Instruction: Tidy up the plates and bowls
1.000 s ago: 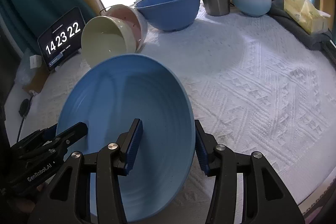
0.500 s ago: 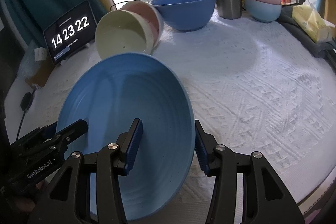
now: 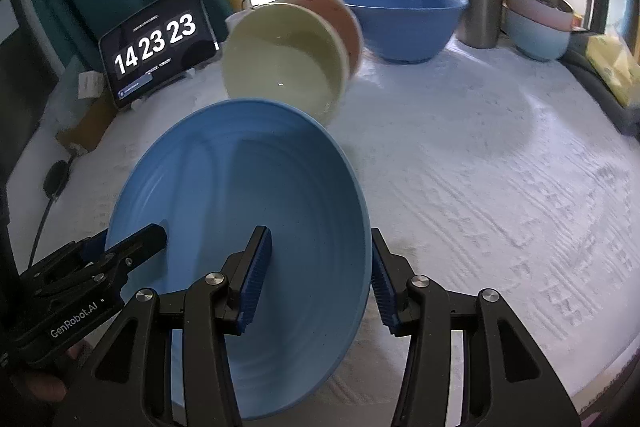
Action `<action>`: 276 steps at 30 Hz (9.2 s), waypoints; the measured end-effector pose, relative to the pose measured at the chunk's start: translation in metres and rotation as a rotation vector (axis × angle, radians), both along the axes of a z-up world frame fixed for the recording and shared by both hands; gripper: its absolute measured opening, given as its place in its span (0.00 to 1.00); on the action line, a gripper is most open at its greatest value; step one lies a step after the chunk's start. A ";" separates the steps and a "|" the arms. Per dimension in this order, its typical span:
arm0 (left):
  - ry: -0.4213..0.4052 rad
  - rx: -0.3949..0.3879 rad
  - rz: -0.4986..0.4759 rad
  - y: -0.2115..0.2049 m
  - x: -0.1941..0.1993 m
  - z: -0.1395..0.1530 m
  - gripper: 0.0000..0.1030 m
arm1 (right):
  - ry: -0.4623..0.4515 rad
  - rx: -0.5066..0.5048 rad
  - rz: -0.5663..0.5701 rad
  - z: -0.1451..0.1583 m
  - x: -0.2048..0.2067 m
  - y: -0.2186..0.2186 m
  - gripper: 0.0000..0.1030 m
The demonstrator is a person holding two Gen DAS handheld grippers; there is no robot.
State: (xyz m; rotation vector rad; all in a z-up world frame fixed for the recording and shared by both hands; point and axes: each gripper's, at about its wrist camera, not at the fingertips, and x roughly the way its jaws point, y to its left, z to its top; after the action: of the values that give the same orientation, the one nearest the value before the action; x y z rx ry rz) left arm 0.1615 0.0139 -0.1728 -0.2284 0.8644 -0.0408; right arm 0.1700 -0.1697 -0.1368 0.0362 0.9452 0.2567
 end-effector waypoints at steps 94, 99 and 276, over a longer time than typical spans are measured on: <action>-0.114 0.041 0.270 0.127 -0.014 0.050 0.54 | -0.083 -0.064 0.197 -0.001 0.037 0.133 0.49; -0.130 0.049 0.236 0.105 -0.015 0.059 0.54 | -0.102 -0.051 0.179 0.007 0.029 0.114 0.49; -0.184 0.137 -0.189 -0.174 0.058 0.069 0.18 | -0.215 -0.012 -0.185 0.049 0.037 -0.149 0.12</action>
State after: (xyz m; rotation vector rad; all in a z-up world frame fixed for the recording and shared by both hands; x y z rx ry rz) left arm 0.2199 -0.1605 -0.1042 -0.0140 0.7000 -0.1756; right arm 0.2071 -0.3190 -0.0874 0.0833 0.7244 0.0815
